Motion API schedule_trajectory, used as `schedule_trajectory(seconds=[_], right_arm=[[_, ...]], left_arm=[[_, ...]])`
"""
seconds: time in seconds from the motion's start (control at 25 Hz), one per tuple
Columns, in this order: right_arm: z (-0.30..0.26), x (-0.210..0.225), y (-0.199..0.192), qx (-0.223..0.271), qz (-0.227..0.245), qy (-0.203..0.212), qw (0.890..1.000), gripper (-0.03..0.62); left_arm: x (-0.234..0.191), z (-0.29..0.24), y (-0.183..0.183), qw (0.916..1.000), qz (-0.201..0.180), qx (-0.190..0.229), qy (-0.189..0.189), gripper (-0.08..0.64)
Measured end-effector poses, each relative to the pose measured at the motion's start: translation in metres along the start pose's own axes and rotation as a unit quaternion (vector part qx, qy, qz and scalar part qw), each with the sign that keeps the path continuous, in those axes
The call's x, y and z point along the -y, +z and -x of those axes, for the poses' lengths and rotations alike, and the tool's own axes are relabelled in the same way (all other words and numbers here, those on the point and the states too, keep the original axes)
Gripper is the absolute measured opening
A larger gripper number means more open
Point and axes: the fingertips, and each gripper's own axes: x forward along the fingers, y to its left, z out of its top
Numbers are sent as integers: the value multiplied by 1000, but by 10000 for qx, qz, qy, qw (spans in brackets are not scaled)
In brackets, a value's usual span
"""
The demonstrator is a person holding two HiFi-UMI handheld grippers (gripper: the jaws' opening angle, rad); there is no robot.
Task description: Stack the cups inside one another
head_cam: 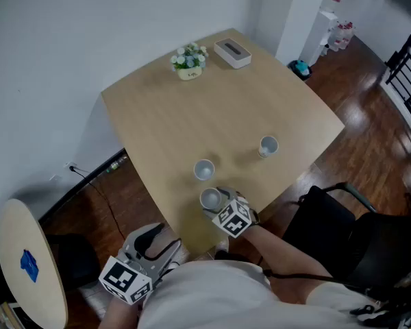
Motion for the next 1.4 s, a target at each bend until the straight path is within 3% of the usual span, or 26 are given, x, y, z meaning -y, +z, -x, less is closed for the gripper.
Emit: schedule_trajectory(seconds=[0.04,0.2,0.32,0.56,0.8,1.08,1.4], right_arm=[[4,4,2,48,34,57,10000,366],[28,22,8,258,33,200,9995,359],[56,44,10,424,-89,90,9990,356],[114,122,4,552,-441,-561,9959,356],[151,214,-1,728,-699,-1423,9847,356],[160,279,-4,712,-882,-1907,9751,356],[134,306,-25,468,-1037,-1929,9746,360]], left_arm=[[-1,-6,2,10000,7,-10,1,224],[-2,-30,11,10000,17,-40,7,224],[-1,-46,18,10000,-1,-31,-48,223],[5,-79,30,9996,-44,11,-268,224],[11,-97,35,9991,-73,25,-408,224],[4,-93,35,9998,10,49,-213,224],[-6,-82,28,9999,160,12,52,222]])
